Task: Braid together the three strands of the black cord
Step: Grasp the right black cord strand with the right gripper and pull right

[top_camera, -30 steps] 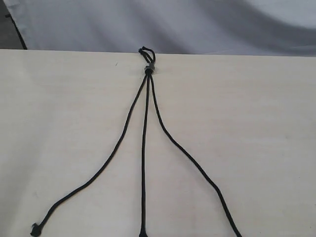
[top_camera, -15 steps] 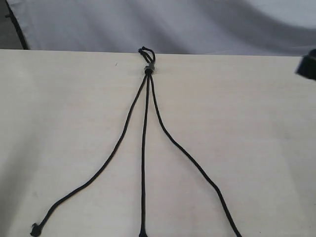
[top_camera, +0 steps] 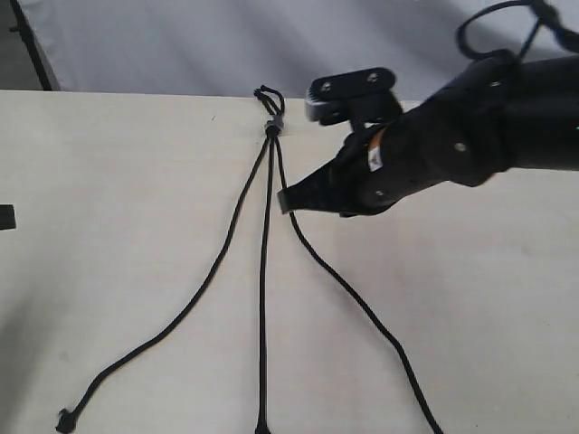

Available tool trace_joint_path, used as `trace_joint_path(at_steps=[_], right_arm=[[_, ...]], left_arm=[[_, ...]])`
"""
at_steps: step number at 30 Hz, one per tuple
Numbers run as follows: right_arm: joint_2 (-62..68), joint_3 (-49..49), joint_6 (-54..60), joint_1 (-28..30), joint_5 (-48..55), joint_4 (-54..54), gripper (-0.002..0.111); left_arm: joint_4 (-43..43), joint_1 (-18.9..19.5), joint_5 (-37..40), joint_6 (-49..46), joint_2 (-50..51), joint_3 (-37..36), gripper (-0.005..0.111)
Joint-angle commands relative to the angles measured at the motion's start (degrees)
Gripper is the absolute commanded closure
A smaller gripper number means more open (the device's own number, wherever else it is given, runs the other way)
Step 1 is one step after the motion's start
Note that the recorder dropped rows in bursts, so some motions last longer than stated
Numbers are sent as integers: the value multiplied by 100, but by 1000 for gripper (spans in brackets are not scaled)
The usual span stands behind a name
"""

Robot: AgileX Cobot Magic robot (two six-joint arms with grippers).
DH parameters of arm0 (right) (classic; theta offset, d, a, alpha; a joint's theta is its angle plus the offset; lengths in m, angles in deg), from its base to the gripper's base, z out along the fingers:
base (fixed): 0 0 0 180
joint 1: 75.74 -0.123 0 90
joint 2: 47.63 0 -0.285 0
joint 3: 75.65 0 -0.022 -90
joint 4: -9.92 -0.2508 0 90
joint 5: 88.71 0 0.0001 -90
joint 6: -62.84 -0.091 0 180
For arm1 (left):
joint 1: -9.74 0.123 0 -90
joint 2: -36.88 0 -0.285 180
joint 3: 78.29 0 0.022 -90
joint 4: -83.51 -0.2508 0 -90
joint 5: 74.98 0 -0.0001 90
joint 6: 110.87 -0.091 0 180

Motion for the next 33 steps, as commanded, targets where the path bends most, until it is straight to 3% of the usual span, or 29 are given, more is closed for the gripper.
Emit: trace_joint_path(at_steps=[1,9,16,18,22,24,33], right_arm=[[564,-465,214,-472,514,-42,109],[925,-655,477,-1242,858,-342,108],[1208,-655,477,-1641,697,-342,108],[1299,-655,477,-1669,683,-342,100],[1431,-655,373,-1658,721,-357,71],[1431,-655,290,-1658,794,-357,63],[1770,-655,226,-1658,1089,-454,62]], left_arm=[[64,12,-161,1,32,49,107],[393,-16,-162,14,32,49,107],[393,-401,-172,-1,32,49,107],[393,-485,-200,-15,32,49,107],[393,-539,-200,-15,32,49,107],[393,-539,-200,-15,32,49,107],[393,-539,-200,-15,32,49,107]])
